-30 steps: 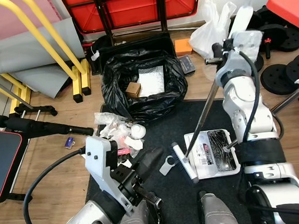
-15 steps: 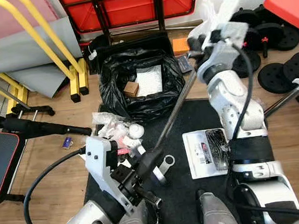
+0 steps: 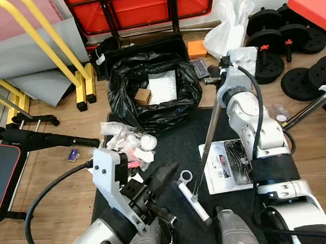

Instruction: Sweep floor

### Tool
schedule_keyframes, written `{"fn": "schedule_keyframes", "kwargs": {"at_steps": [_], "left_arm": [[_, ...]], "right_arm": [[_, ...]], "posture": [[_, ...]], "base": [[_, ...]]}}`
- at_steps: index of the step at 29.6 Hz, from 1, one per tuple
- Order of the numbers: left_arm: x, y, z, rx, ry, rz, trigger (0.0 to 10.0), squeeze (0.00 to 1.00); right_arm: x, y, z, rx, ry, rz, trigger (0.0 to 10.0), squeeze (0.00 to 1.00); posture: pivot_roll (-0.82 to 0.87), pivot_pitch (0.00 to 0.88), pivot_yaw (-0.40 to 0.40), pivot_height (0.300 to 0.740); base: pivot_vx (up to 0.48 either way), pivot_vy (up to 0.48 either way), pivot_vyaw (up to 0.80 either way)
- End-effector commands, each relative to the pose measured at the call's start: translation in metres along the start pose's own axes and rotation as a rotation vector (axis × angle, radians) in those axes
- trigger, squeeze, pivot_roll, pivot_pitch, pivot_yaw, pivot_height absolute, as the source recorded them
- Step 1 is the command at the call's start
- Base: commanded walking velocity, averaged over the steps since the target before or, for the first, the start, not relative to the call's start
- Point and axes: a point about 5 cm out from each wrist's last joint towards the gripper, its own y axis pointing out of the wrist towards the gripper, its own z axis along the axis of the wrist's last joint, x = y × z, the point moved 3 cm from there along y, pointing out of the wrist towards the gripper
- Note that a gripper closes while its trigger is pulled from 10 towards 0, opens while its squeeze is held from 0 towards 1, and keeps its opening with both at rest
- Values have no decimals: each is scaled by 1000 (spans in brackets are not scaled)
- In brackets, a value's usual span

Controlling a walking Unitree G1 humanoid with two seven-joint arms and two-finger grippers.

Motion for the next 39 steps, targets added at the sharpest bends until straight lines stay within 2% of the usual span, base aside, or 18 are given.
{"fn": "schedule_keyframes", "kwargs": {"at_steps": [1,3,4,9,13,23,28,29,30,31,32,35,39], "left_arm": [[0,-4,-2,-18,-2,10,10000,0],[0,-3,-2,-18,-2,10,10000,0],[-1,-3,-2,-18,-2,11,10000,0],[-1,-3,-2,-18,-2,11,10000,0],[-2,-2,-2,-17,-3,11,10000,0],[-3,-1,-2,-13,-2,14,10000,0],[-2,-1,-2,-13,-4,12,10000,0],[-2,-1,-2,-13,-5,12,10000,0],[-2,-1,-2,-13,-5,12,10000,0],[-2,-1,-2,-14,-5,12,10000,0],[-2,-1,-2,-14,-5,12,10000,0],[-2,-1,-2,-14,-7,11,10000,0],[-1,-2,-2,-14,-7,12,10000,0]], "right_arm": [[6,-2,-5,-18,-86,-16,10000,0],[9,-1,-3,-15,-106,-21,10000,0],[13,-1,2,-5,-151,-30,10000,0],[14,-1,4,3,-170,-34,10000,0],[16,-2,16,44,-218,-37,10000,0],[21,0,40,128,-283,-53,10000,0],[21,0,48,158,-274,-55,10000,0],[14,0,55,188,-177,-19,10000,0],[14,0,55,188,-177,-19,10000,0],[6,-1,63,222,-47,33,10000,0],[4,-2,65,230,-20,45,10000,0],[-2,-1,71,235,174,82,10000,0],[-3,0,72,234,197,84,10000,0]], "posture": [[12,375,86,740],[12,375,86,740],[11,375,86,740],[11,375,86,740],[1,372,86,740],[-1,369,81,740],[-1,368,83,740],[0,368,82,740],[0,368,82,740],[0,368,82,740],[0,368,82,740],[2,365,80,740],[5,366,79,740]], "base": [[0,0,0],[0,0,0],[0,0,0],[0,0,0],[0,0,0],[0,0,0],[0,0,0],[0,0,0],[0,0,0],[0,0,0],[0,0,0],[0,0,0],[0,0,0]]}}
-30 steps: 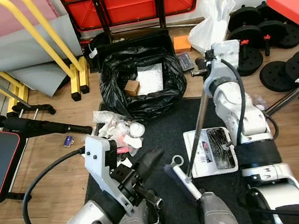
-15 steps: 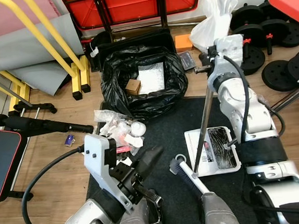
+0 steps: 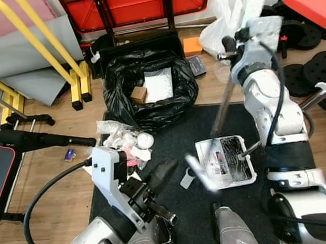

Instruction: Sweep floor

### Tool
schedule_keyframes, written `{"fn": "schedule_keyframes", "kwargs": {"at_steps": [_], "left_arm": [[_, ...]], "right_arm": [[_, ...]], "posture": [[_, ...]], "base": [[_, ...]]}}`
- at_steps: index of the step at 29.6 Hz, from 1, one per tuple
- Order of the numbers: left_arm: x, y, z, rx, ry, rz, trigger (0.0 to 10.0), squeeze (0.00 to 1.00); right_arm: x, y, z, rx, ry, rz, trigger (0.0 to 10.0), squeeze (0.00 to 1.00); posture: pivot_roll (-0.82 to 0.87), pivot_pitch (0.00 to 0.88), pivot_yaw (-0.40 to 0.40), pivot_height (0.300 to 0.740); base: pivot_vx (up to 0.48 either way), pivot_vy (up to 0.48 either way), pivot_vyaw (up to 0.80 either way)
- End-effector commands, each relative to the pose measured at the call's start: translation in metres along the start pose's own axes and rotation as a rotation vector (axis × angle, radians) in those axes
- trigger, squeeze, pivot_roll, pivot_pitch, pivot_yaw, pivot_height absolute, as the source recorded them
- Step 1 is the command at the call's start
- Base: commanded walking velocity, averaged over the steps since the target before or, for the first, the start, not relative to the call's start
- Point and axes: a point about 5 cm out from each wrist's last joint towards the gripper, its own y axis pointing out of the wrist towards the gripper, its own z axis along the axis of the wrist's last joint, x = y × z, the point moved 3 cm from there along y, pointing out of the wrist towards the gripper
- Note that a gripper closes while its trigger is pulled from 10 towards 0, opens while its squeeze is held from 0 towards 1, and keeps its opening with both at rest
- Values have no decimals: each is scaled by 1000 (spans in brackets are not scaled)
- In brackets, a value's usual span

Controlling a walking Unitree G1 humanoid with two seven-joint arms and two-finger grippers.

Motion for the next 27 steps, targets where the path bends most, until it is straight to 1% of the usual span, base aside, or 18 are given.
{"fn": "schedule_keyframes", "kwargs": {"at_steps": [1,2,5,7,9,11,13,16,17,18,19,21,22,24,25,26,27], "left_arm": [[0,-3,-4,-20,-13,12,10000,0],[1,-3,-4,-20,-14,11,10000,0],[3,-4,-4,-20,-17,10,10000,0],[3,-5,-4,-20,-18,9,10000,0],[4,-5,-4,-20,-19,9,10000,0],[5,-6,-3,-19,-20,9,10000,0],[5,-6,-3,-19,-21,8,10000,0],[7,-7,-1,-17,-24,7,10000,0],[7,-7,-1,-17,-24,7,10000,0],[8,-7,-1,-16,-26,6,10000,0],[8,-7,-1,-16,-26,6,10000,0],[9,-8,0,-17,-28,4,10000,0],[9,-8,0,-18,-28,4,10000,0],[10,-9,0,-18,-29,4,10000,0],[9,-9,0,-18,-29,5,10000,0],[9,-9,0,-18,-29,5,10000,0],[9,-9,0,-19,-29,5,10000,0]], "right_arm": [[-3,0,6,18,10,11,10000,0],[-4,0,3,10,15,10,10000,0],[-7,2,-14,-41,19,8,10000,0],[-9,2,-19,-52,19,8,10000,0],[-10,1,-31,-83,6,1,10000,0],[-8,-1,-46,-121,-47,-11,10000,0],[-7,-2,-50,-128,-58,-13,10000,0],[-2,-5,-73,-166,-117,-29,10000,0],[-2,-5,-73,-166,-117,-29,10000,0],[0,-6,-79,-178,-138,-35,10000,0],[0,-6,-79,-178,-138,-35,10000,0],[4,-5,-83,-183,-176,-49,10000,0],[7,-3,-80,-177,-212,-56,10000,0],[10,-2,-76,-168,-252,-62,10000,0],[10,-1,-72,-156,-293,-53,10000,0],[10,-1,-72,-156,-293,-53,10000,0],[11,1,-65,-135,-339,-33,10000,0]], "posture": [[5,366,79,740],[8,368,76,740],[15,374,76,740],[15,375,76,740],[16,378,76,740],[23,385,75,740],[23,385,75,740],[32,404,81,740],[32,404,81,740],[33,404,82,740],[33,404,82,740],[41,410,84,740],[40,410,84,740],[40,410,84,740],[36,411,84,740],[36,411,84,740],[36,411,84,740]], "base": [[0,0,0],[0,0,0],[0,0,0],[0,0,0],[0,0,0],[0,0,0],[0,0,0],[0,0,0],[0,0,0],[0,0,0],[0,0,0],[0,0,0],[0,0,0],[0,0,0],[0,0,0],[0,0,0],[0,0,0]]}}
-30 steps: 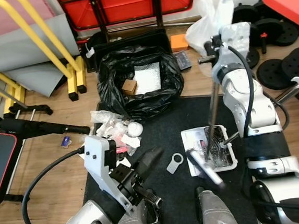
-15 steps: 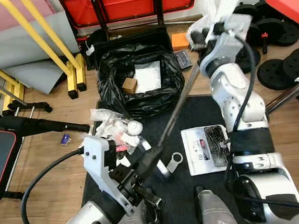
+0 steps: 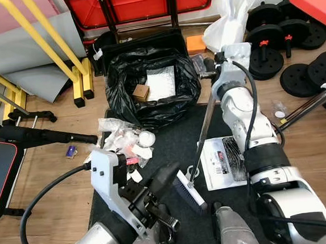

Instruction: Sweep floor

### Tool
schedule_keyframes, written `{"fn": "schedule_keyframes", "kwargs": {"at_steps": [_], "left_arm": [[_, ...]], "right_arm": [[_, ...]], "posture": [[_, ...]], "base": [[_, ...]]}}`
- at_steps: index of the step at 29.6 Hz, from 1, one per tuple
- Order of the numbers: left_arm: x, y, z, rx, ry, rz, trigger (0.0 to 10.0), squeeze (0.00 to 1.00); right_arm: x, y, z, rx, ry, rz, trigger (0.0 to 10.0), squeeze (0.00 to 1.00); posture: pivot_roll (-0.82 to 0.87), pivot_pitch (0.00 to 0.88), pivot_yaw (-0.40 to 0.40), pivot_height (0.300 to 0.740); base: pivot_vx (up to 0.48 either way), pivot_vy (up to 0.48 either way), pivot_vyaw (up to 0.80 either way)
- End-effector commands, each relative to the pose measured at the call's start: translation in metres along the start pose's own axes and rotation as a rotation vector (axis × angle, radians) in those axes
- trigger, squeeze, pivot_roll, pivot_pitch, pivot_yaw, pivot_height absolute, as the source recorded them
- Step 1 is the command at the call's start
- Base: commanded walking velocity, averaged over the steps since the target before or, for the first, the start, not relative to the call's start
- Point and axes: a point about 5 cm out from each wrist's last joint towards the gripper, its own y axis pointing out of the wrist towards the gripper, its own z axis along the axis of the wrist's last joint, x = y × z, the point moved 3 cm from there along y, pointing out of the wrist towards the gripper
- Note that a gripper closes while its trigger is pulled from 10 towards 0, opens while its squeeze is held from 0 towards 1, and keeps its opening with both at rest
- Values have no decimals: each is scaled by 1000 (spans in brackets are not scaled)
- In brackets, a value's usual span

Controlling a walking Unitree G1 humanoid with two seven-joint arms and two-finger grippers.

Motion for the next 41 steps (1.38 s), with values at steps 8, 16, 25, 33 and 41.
{"fn": "schedule_keyframes", "kwargs": {"at_steps": [8,16,25,33,41], "left_arm": [[-2,-2,-4,-27,-9,10,10000,0],[-4,-1,-4,-27,-8,15,10000,0],[-5,0,-4,-22,-9,15,10000,0],[-6,0,-4,-20,-9,14,10000,0],[-6,1,-4,-19,-10,13,10000,0]], "right_arm": [[5,0,23,69,-206,42,10000,0],[5,3,42,116,-247,58,10000,0],[-3,1,61,162,-210,111,10000,0],[-33,-9,92,275,4,332,10000,0],[-56,-15,91,237,-3,548,10000,0]], "posture": [[23,410,85,740],[14,402,81,740],[8,398,79,740],[6,397,78,740],[3,393,73,740]], "base": [[0,0,0],[0,0,0],[0,0,0],[0,0,0],[0,0,0]]}}
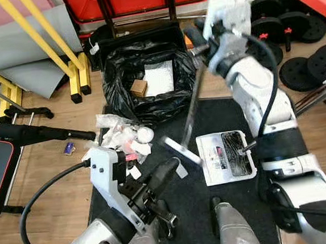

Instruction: Sweep floor

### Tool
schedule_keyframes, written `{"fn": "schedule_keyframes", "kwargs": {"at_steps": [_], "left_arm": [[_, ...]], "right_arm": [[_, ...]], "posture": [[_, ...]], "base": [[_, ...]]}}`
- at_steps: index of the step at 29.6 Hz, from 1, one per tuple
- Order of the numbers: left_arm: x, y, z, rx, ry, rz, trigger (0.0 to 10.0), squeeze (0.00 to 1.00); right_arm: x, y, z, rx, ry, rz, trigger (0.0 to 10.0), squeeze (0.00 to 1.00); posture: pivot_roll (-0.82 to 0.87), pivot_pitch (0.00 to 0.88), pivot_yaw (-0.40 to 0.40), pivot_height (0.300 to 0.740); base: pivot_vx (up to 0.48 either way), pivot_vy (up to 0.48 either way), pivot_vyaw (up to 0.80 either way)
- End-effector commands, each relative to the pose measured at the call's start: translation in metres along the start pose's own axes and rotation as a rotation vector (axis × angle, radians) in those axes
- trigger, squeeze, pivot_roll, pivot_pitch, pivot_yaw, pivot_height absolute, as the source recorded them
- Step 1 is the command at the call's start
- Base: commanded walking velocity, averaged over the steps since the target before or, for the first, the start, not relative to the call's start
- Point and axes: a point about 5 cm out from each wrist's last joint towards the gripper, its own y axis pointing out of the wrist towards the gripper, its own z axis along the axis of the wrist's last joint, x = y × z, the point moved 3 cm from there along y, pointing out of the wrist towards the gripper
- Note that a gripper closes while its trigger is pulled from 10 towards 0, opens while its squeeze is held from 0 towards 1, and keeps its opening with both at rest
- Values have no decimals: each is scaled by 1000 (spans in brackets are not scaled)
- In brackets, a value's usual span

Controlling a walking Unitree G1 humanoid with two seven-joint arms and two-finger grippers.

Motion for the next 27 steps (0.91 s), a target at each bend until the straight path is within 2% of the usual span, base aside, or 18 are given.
{"fn": "schedule_keyframes", "kwargs": {"at_steps": [1,4,7,8,11,16,18,21,22,27], "left_arm": [[0,-2,-4,-14,-17,5,10000,0],[0,-2,-4,-14,-17,6,10000,0],[0,-3,-4,-13,-19,6,10000,0],[0,-3,-4,-13,-19,6,10000,0],[2,-3,-5,-14,-21,4,10000,0],[3,-4,-5,-14,-23,3,10000,0],[3,-4,-4,-13,-25,2,10000,0],[4,-4,-4,-13,-26,1,10000,0],[4,-5,-4,-13,-26,1,10000,0],[5,-5,-3,-14,-25,2,10000,0]], "right_arm": [[-16,0,-9,-41,13,102,10000,0],[-17,0,-12,-50,10,110,10000,0],[-14,1,-13,-40,94,75,10000,0],[-14,1,-13,-40,94,75,10000,0],[-11,2,-18,-42,202,21,10000,0],[-7,1,-23,-46,244,-22,10000,0],[0,0,-33,-64,286,-107,10000,0],[3,0,-43,-90,291,-169,10000,0],[5,0,-57,-132,274,-241,10000,0],[5,-2,-68,-168,249,-292,10000,0]], "posture": [[4,391,70,740],[6,391,68,740],[7,389,67,740],[7,389,67,740],[11,388,65,740],[13,391,65,740],[14,394,64,740],[18,396,65,740],[22,400,67,740],[31,406,69,740]], "base": [[0,0,0],[0,0,0],[0,0,0],[0,0,0],[0,0,0],[0,0,0],[0,0,0],[0,0,0],[0,0,0],[0,0,0]]}}
